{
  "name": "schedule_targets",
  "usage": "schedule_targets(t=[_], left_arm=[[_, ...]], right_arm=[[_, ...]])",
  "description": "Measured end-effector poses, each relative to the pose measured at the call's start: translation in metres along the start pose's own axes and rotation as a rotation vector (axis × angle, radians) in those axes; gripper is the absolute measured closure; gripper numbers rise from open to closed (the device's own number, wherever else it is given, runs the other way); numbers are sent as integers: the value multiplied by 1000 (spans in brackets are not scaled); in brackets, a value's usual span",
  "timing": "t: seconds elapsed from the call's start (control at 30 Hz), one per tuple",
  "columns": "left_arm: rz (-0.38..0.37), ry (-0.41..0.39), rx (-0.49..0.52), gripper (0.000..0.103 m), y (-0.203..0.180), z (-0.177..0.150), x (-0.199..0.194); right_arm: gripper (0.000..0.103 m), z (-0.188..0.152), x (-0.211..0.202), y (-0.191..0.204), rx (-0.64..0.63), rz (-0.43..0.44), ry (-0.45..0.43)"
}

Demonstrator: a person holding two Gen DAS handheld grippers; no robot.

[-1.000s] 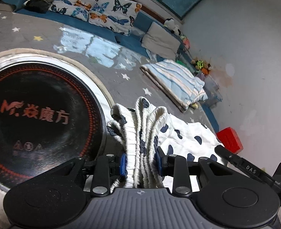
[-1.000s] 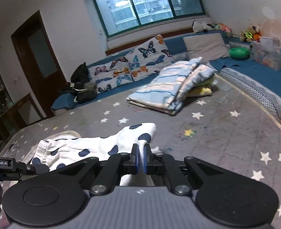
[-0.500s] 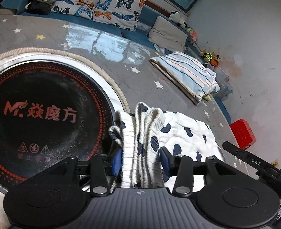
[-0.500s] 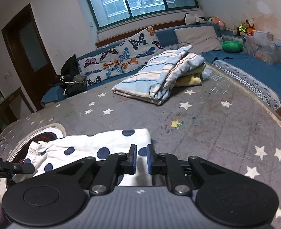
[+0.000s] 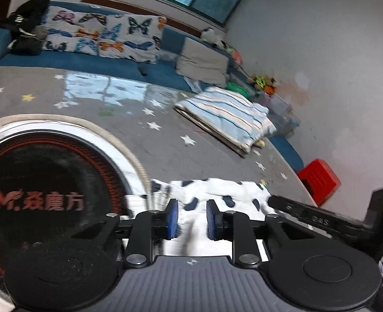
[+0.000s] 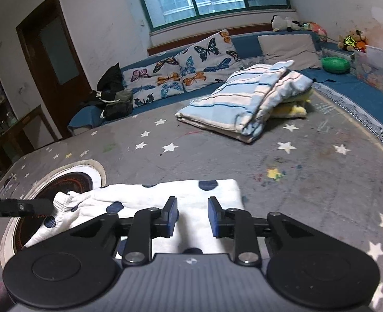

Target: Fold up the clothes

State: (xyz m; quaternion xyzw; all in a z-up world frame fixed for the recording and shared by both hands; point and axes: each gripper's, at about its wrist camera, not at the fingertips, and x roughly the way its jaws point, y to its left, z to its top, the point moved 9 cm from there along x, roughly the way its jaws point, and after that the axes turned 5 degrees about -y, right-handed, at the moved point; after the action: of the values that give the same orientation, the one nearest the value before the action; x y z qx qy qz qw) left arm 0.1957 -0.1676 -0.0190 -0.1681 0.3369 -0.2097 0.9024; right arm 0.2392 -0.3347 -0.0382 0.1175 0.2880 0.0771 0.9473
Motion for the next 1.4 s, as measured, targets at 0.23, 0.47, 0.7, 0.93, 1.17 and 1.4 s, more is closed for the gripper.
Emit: schedule_targets(t=[0.23, 0.47, 0.7, 0.93, 1.17, 1.4], left_arm=[[14, 31, 25, 78, 2, 0, 27], [21, 34, -14, 79, 14, 0, 34], [15, 24, -19, 78, 12, 2, 27], [-8, 8, 3, 76, 0, -3, 7], [-26, 25, 70, 76, -13, -22, -6], [25, 45, 86, 76, -1, -31, 3]], right_arm=[[75, 3, 22, 3, -15, -9, 37], [73, 2, 38, 3, -23, -26, 62], [61, 8, 21, 9, -46, -16, 50], [61, -2, -21, 18, -87, 24, 51], [61, -36, -56, 24, -142, 51, 71], [61, -68, -71, 22, -243, 22, 79]])
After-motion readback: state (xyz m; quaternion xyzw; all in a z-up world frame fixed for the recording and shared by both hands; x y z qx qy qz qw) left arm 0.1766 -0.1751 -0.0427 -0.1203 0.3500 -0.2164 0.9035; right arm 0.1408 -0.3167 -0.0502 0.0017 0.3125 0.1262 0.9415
